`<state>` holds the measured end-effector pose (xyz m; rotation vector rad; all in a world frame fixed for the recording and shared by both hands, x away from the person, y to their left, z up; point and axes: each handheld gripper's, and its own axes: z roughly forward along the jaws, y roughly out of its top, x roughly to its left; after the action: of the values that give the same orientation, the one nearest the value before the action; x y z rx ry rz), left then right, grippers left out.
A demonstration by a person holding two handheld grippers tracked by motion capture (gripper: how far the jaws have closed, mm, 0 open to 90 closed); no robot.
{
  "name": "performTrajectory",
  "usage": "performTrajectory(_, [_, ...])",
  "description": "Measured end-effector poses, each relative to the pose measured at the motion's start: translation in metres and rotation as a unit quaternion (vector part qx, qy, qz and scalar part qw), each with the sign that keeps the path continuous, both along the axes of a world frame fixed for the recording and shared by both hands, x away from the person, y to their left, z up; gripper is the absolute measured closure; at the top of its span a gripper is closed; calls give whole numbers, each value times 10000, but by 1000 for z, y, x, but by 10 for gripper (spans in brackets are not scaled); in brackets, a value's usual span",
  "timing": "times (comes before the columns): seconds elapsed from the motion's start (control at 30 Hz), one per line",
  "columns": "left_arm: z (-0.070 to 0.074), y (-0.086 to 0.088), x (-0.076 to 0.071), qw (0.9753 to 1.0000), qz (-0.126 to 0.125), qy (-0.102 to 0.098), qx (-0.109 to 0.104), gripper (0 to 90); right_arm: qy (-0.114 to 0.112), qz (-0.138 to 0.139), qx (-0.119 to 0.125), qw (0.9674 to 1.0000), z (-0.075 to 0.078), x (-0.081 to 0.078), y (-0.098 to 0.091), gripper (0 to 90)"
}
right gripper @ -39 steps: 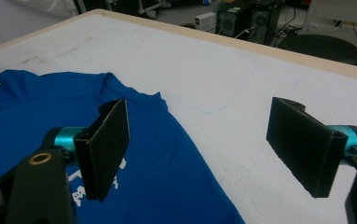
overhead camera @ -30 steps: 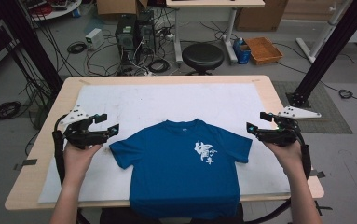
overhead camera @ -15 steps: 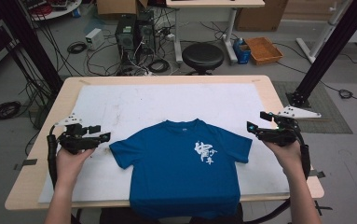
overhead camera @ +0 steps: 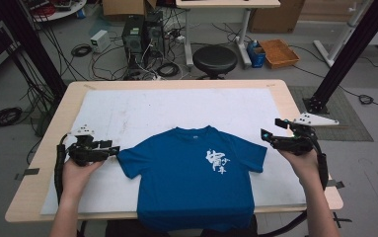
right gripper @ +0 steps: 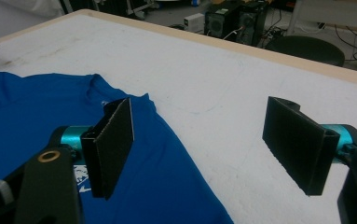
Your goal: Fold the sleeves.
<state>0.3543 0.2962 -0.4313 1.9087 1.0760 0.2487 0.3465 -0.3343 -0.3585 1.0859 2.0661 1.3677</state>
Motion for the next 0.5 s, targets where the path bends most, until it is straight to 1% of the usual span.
performTrajectory(0.03, [-2,-1,1,10000,-9,51,38,465,0,-3,-6,10000,0,0,0,245])
performTrajectory(0.1, [-3,-1,1,10000,-13,74,57,488,-3,-5,-6,10000,0,0,0,245])
performTrajectory(0.17, [-5,-2,2,9999,-21,122,109,490,-2,-5,-7,10000,0,0,0,245])
performTrajectory(0.23, [-6,-3,3,9997,-63,179,128,520,4,-11,-12,10000,0,0,0,245])
performTrajectory(0.33, [-10,-5,4,9992,-105,315,203,568,-7,-2,-10,10000,-1,0,0,245])
performTrajectory(0.37, [-11,-6,5,9990,-109,366,238,568,-7,-2,-10,10000,-1,0,0,245])
performTrajectory(0.43, [-13,-7,5,9986,-121,427,282,610,-20,-2,-3,10000,0,0,0,245])
performTrajectory(0.5, [-14,-8,5,9986,-133,443,268,672,-36,3,-2,10000,0,-1,0,246])
